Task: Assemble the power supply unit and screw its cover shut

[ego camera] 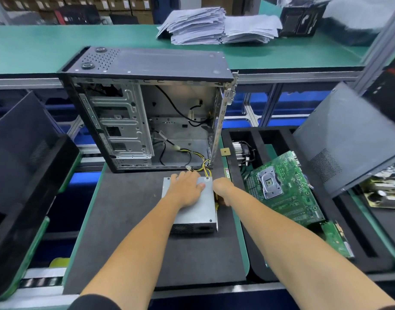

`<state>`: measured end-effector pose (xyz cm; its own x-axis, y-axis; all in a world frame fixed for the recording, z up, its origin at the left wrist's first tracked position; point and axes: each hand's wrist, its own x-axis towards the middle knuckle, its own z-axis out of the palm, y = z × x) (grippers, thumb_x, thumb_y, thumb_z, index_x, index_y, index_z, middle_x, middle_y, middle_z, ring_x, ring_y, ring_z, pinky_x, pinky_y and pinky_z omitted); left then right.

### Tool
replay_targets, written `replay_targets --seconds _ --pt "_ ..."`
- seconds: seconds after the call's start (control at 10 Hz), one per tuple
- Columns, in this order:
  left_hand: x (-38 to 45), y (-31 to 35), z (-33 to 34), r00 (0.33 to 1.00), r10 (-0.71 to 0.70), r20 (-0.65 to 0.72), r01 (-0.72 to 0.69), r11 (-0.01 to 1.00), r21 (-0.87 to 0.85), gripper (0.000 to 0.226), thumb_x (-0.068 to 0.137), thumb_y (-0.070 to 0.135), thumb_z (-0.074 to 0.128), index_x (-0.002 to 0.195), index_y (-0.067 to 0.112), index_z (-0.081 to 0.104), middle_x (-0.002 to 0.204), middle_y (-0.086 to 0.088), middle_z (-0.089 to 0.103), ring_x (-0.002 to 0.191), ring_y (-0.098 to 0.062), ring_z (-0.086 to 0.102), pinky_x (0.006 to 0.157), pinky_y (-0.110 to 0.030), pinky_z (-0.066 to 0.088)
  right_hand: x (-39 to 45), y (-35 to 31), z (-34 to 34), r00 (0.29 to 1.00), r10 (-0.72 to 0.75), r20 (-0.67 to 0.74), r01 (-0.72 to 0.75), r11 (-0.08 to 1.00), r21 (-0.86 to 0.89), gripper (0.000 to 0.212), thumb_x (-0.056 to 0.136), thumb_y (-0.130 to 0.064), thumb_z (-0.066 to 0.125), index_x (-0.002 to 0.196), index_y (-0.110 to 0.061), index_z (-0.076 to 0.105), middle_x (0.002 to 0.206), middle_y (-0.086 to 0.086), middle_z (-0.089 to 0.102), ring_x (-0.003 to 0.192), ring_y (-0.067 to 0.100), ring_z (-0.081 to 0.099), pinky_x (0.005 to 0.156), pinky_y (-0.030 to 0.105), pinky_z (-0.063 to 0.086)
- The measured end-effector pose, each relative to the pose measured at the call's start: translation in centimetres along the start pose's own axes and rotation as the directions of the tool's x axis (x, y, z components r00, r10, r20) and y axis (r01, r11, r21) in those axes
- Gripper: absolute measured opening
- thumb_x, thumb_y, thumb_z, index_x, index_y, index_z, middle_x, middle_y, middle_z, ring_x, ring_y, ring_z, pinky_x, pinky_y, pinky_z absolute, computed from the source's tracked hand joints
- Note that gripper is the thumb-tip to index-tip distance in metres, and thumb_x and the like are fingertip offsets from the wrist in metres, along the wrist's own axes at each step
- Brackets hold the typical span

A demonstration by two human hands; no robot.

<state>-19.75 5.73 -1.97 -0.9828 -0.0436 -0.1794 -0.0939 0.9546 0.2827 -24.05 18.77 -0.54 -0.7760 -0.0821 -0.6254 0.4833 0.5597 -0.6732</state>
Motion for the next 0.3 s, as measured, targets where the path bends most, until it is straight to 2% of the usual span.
replay_targets --seconds 0.1,0.2,0.3 --pt "-0.1 0.2 -0.3 0.999 -0.023 0.044 0.024 1.000 -0.009 0.034 0.098 0.039 0.032 0.120 0.017 0.047 0.123 -0.007 0.051 0.116 -0.026 0.040 0.099 -0.041 0.023 -0.4 0.3 -0.4 1.000 0.022 0.018 -0.021 0.999 -0.039 0.019 0.093 -0.008 0.037 0.078 -0.008 0.048 0.087 0.014 0.051 0.076 0.026 0.045 0.063 0.031 0.040" --pt "-0.6 0.3 -0.6 0.999 0.037 -0.036 -0.038 0.999 -0.027 0.037 0.100 0.039 0.034 0.129 0.018 0.044 0.131 -0.004 0.047 0.125 -0.025 0.036 0.107 -0.039 0.019 -0.9 0.2 -1.3 0.999 -0.028 0.025 0.030 0.998 -0.063 0.015 0.093 -0.008 0.039 0.083 -0.010 0.051 0.092 0.012 0.053 0.080 0.024 0.047 0.072 0.032 0.043" --pt "-3.7 1.0 -0.5 0.951 0.053 -0.303 -0.115 0.974 -0.193 0.035 0.097 0.031 0.046 0.130 0.018 0.045 0.131 0.002 0.045 0.126 -0.020 0.035 0.109 -0.036 0.019 -1.6 1.6 -2.5 0.981 -0.180 -0.068 0.170 0.976 -0.136 0.018 0.090 -0.007 0.045 0.072 -0.010 0.046 0.076 0.009 0.049 0.072 0.023 0.044 0.065 0.030 0.036"
